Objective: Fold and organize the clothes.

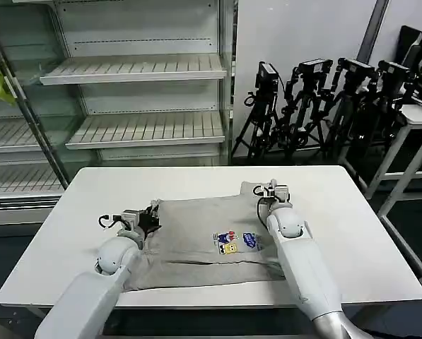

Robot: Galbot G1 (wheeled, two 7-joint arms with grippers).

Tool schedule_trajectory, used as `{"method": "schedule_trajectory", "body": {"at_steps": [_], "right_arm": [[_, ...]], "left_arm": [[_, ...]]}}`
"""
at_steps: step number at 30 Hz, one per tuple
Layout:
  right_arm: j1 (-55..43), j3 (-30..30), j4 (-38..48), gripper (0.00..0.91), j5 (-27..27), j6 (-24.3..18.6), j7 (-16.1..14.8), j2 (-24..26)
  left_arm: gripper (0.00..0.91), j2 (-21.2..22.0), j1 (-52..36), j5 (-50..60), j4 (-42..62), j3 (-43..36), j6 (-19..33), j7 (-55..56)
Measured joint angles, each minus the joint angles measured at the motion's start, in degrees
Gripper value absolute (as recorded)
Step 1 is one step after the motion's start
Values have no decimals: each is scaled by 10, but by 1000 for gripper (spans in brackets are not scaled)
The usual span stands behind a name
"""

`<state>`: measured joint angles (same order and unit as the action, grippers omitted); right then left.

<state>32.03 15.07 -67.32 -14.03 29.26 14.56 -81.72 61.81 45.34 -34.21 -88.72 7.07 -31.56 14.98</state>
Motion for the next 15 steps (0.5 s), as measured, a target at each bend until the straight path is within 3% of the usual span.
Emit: {"method": "schedule_trajectory", "body": {"at_steps": [15], "right_arm": [[34,-6,-130,0,-35,-59,7,24]], "left_arm": [[71,-36,18,-27,-77,27,30,-13]]}}
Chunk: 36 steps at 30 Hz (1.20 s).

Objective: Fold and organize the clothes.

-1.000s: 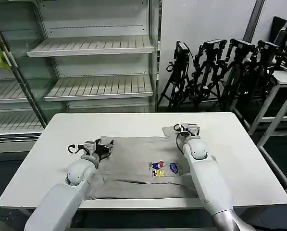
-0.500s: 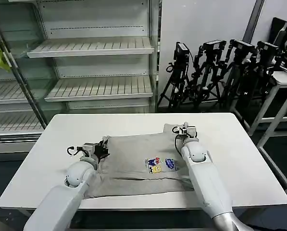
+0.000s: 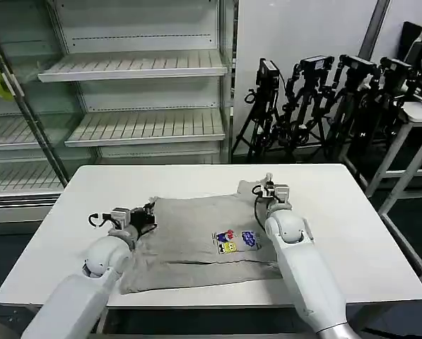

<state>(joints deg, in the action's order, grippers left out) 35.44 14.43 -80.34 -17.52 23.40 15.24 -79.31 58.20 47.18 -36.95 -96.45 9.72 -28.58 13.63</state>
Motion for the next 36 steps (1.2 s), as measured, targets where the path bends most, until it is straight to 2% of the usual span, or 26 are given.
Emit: {"method": "schedule_trajectory", "body": {"at_steps": [10,18,30,31,32,33,34,35,36], "right_arm": [[58,30,-105,0,-19,-3,-13,49],[150,79,-193,0,-31,0,-25,92],[307,129,-286,0,-2,2,-43,98],[318,129,-290,20,2,4,-44,97],[328,130,-294,262,5,7,-45,96],[338,130,-297,907,9,9,-45,95],[345,130,-300,907,12,12,-46,94],[352,130,-304,907,15,15,-46,93],[358,130,-308,907,18,16,-45,92]], "left_arm": [[71,-33,37,-6,-64,30,4,-12],[71,-64,102,0,-133,64,3,-21],[71,-64,225,76,-207,78,22,-27],[71,-62,234,84,-208,78,25,-27],[71,-60,242,93,-209,78,28,-27],[252,-59,249,102,-209,78,31,-27],[443,-57,254,110,-208,78,34,-27],[907,-56,259,116,-207,78,35,-27],[907,-54,264,123,-205,78,36,-27]]}}
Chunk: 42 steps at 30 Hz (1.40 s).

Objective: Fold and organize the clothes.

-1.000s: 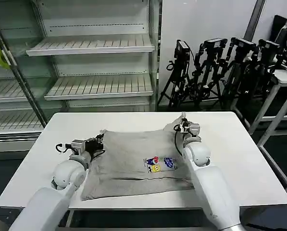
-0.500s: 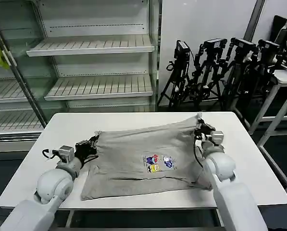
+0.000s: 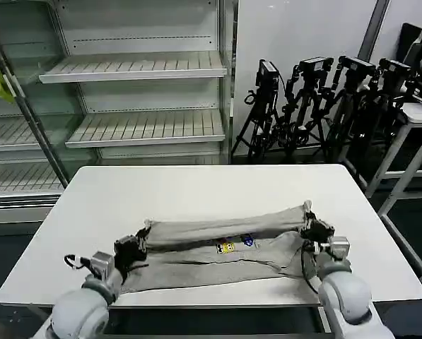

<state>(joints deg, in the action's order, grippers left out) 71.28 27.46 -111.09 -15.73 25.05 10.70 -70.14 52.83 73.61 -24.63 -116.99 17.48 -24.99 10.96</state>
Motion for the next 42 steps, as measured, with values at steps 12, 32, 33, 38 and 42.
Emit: {"method": "schedule_trajectory", "body": {"at_steps": [12,32,33,38,42], "right_arm": [[72,23,-67,907,0,-16,11,-9],[196,67,-184,907,8,-49,15,-34],[199,68,-186,907,9,-49,15,-34],[213,68,-195,907,11,-54,15,-38],[220,68,-200,907,12,-56,16,-42]], "left_arm": [[907,26,54,26,-29,21,14,10],[907,158,130,-55,-66,60,31,120],[907,162,129,-57,-62,58,33,122],[40,181,121,-66,-38,51,39,130],[40,191,116,-70,-29,47,48,133]]}}
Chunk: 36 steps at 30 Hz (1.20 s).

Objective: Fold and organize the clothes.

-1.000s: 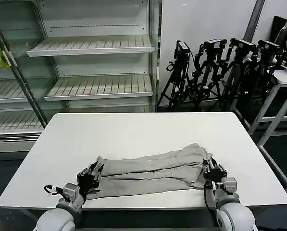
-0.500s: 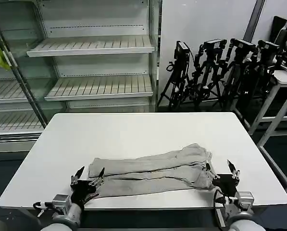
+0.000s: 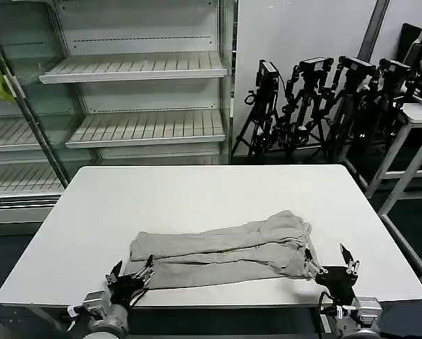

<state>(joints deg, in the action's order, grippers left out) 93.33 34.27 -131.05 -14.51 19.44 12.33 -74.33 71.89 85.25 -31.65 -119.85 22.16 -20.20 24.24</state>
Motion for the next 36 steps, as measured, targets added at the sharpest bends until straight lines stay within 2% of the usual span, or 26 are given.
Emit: {"method": "schedule_trajectory", "body": {"at_steps": [14,24,30,36], "right_arm": [[11,2,-18,907,2,-2,4,-10],[18,6,-27,907,1,-2,6,-12],[16,9,-30,907,-4,-1,7,-9],[10,7,-27,907,-6,-1,7,-9]], "left_arm": [[40,14,-7,-30,16,-8,20,-4],[40,8,-7,-84,13,5,34,-17],[40,-9,0,-121,-1,35,34,-23],[50,-51,3,-163,-1,104,31,-35]]}}
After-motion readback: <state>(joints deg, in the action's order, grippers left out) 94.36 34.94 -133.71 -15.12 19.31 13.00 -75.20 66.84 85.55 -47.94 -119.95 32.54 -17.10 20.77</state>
